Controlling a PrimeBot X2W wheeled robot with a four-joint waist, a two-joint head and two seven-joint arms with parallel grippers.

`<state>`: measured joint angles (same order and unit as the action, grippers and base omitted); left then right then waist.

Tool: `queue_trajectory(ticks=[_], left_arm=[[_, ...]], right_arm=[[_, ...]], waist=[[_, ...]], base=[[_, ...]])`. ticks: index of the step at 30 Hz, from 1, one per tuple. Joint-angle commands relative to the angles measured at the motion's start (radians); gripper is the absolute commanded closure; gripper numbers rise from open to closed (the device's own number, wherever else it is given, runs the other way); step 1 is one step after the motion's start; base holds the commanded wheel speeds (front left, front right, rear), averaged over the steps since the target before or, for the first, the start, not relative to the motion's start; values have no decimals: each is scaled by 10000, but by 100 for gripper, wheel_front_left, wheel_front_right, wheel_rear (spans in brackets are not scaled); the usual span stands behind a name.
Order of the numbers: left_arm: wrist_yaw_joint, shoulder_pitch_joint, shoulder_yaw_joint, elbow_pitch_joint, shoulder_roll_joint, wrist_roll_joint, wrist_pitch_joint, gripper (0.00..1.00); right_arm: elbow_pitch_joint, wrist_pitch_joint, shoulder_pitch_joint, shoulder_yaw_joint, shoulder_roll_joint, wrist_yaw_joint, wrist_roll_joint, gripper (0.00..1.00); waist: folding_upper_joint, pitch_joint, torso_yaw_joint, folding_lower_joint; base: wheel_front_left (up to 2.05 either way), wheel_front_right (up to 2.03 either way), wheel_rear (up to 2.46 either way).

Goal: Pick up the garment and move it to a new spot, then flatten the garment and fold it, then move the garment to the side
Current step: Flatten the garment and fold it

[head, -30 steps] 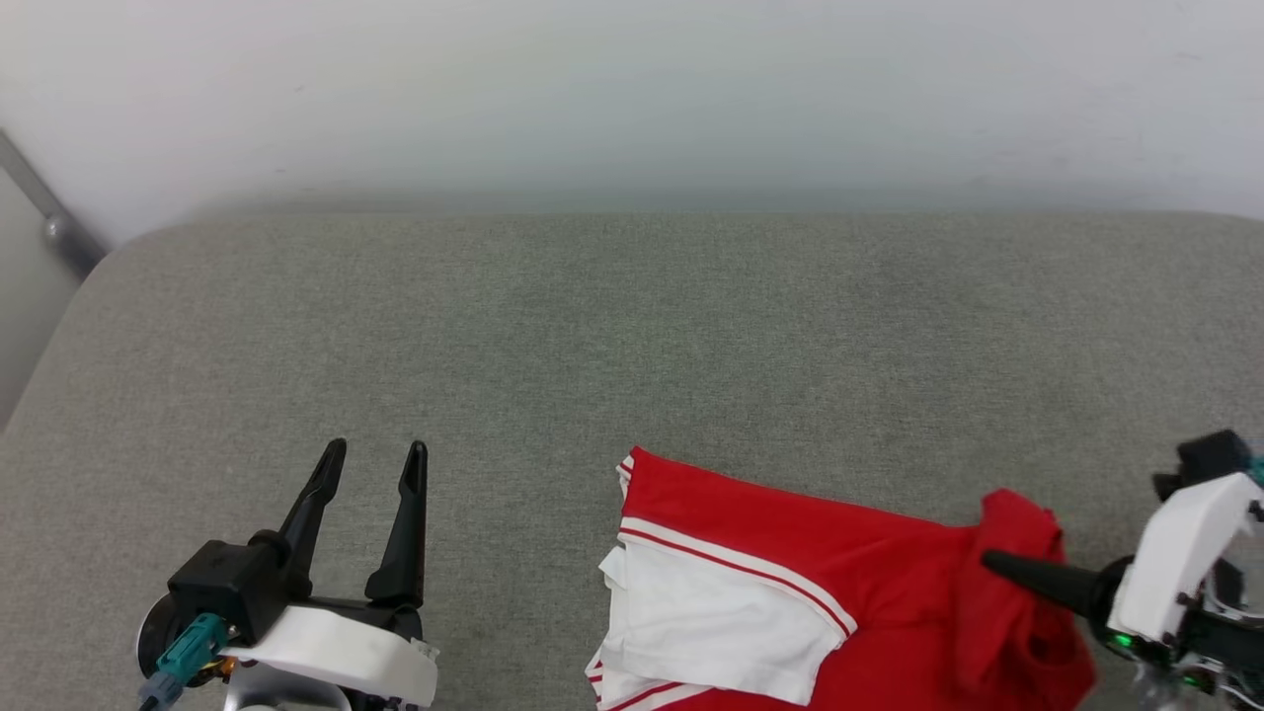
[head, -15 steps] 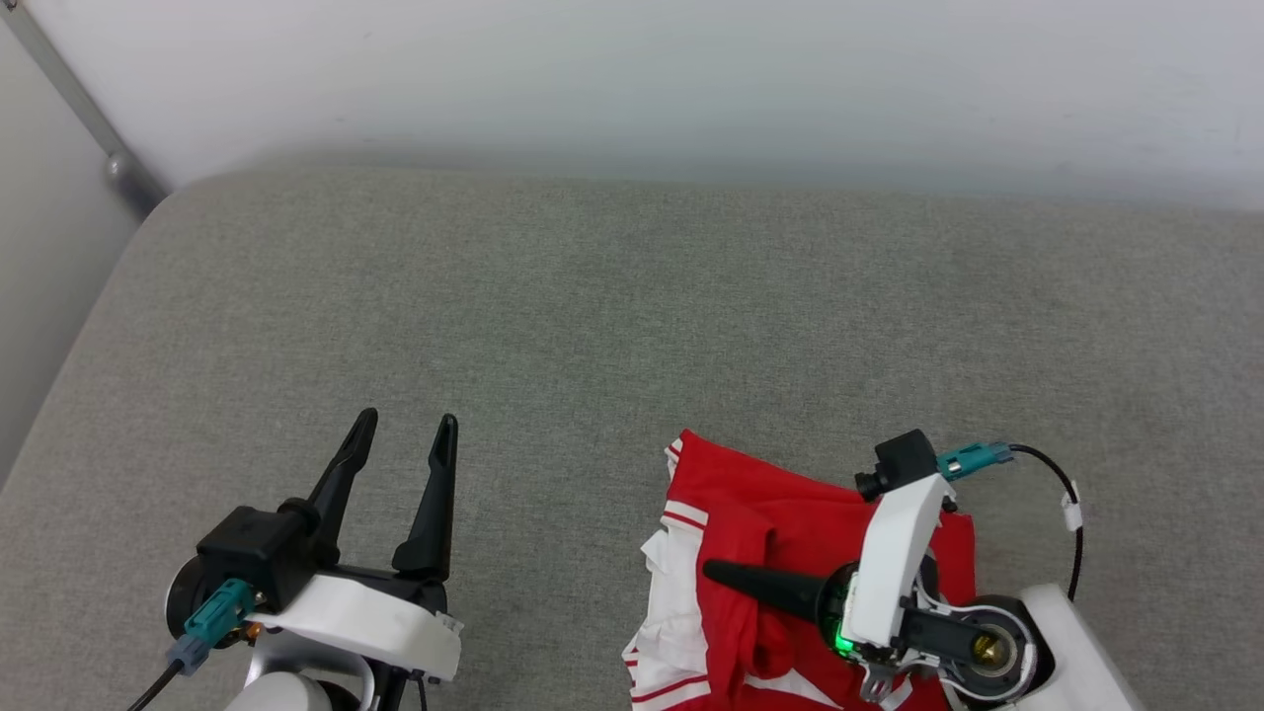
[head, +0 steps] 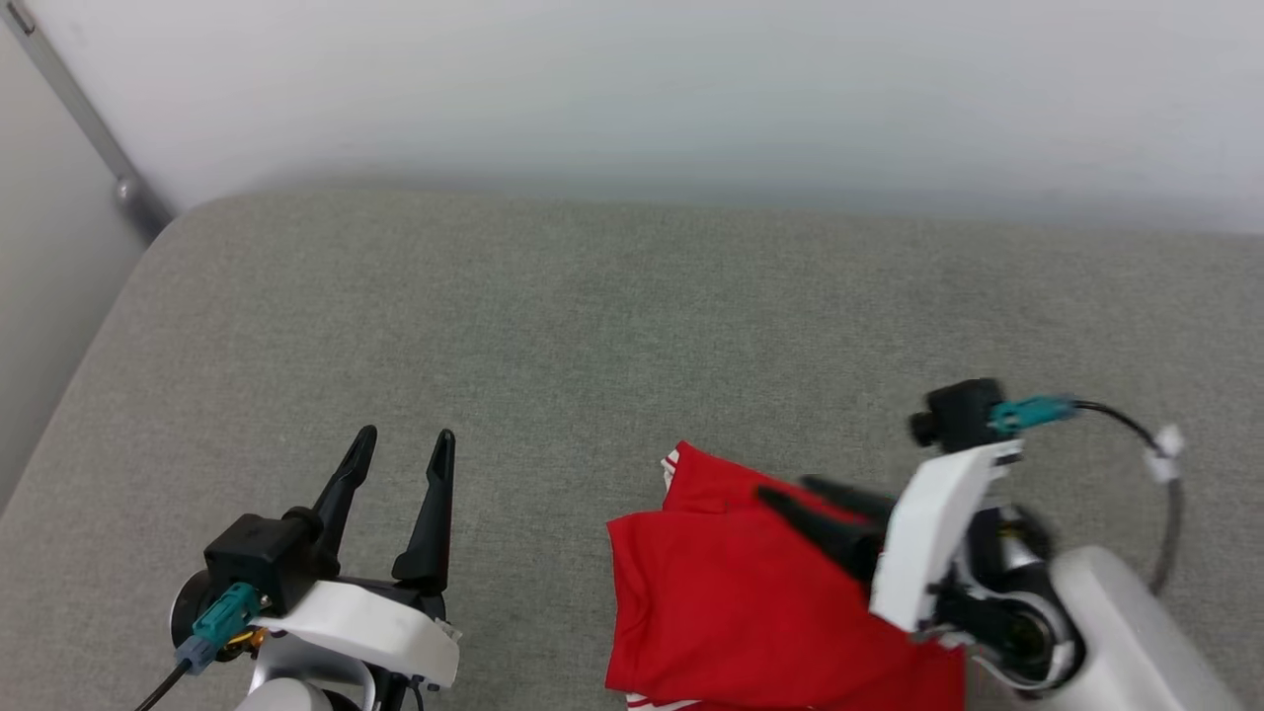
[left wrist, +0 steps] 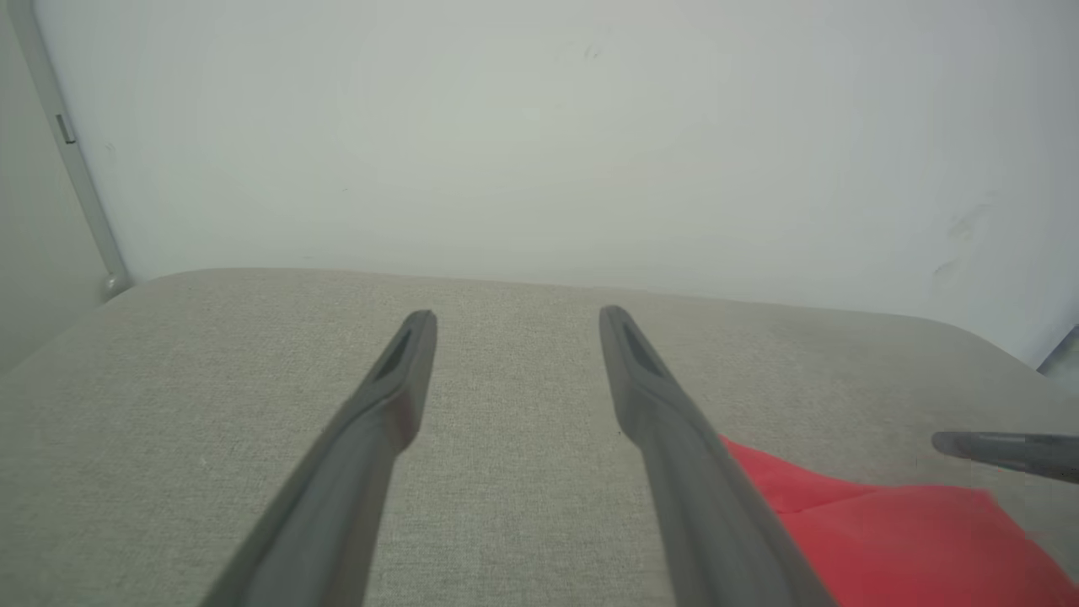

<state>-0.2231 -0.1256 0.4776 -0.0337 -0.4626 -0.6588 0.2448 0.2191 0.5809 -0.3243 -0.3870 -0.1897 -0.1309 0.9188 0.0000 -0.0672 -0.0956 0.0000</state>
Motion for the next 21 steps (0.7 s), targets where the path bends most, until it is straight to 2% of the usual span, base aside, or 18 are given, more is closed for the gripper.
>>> queue_trajectory(ticks=[1, 5, 9, 15, 21], left_arm=[[-3, 100, -16, 29, 25, -36, 30, 0], [-56, 208, -68, 109, 31, -82, 56, 0], [-118, 365, -140, 125, 16, -113, 79, 0], [-256, 654, -362, 64, -52, -99, 144, 0], [-269, 808, -419, 123, -39, -22, 149, 0]], right_arm=[[-47, -379, 123, 122, -290, 4, -601, 0], [-208, -1679, 580, 1033, -827, 4, -2751, 0], [-585, -2512, 1332, 2441, -963, 4, -4253, 0], [-1935, -3847, 2614, 4212, -637, 4, -5993, 0], [-3224, -5003, 3723, 4842, -85, 4, -6734, 0]], waist=[[0, 117, 99, 0], [0, 347, 284, 0], [0, 543, 438, 0], [0, 734, 681, 0], [0, 852, 755, 0]], base=[[0, 0, 0], [0, 0, 0], [0, 0, 0], [0, 0, 0], [0, 0, 0]])
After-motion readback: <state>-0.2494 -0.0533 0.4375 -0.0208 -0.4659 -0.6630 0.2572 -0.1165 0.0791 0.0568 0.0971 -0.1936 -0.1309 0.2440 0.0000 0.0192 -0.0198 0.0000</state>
